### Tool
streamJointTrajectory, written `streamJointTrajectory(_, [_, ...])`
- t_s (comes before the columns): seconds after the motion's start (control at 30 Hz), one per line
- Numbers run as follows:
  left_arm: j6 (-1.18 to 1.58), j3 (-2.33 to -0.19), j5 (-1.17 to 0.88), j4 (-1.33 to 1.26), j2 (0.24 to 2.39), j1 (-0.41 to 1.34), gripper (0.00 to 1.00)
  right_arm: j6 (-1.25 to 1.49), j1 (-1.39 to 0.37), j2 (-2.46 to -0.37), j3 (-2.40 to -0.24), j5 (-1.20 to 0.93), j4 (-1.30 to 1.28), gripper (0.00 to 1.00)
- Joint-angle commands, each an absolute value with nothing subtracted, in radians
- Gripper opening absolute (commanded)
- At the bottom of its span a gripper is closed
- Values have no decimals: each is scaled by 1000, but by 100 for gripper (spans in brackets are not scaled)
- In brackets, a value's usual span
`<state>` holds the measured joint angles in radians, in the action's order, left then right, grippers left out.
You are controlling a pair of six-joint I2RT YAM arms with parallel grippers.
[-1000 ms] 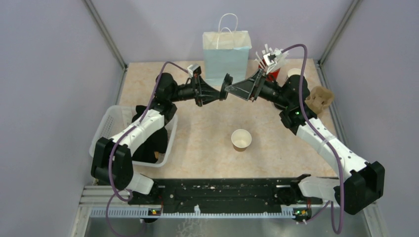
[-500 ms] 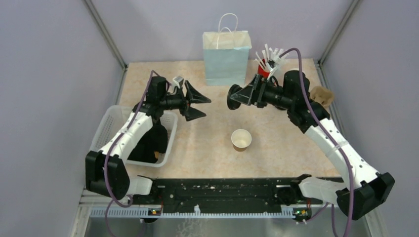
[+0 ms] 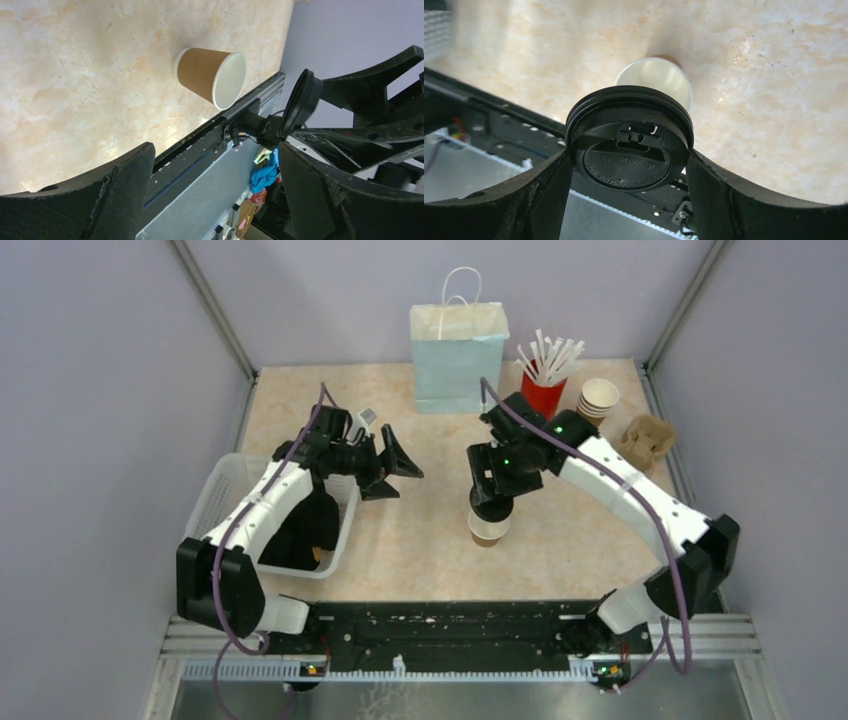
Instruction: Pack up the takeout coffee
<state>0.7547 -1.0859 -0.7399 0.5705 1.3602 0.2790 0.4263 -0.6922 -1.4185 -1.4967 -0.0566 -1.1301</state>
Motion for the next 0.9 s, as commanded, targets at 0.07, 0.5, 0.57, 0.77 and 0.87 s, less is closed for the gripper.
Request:
streamJointTrajectory(0.07, [665, -1137, -707, 547, 1442, 293, 98, 377, -718, -1594, -1600, 120, -1271, 72])
streamJointTrajectory(0.5, [612, -1211, -742, 566, 1566, 293, 99, 391, -741, -1700, -1598, 90, -1204, 74])
streamJointTrajectory(0.57, [612, -1209, -742, 567, 1566, 293, 98, 394, -741, -1697, -1584, 83, -1196, 74])
streamJointTrajectory(0.77, [612, -1194, -740, 564, 1555, 293, 98, 394, -761, -1700, -1554, 79, -1178, 75])
streamJointTrajectory(0.87, [616, -1190, -741, 561, 1553, 293, 98, 390, -761, -1700, -1536, 74, -1166, 76])
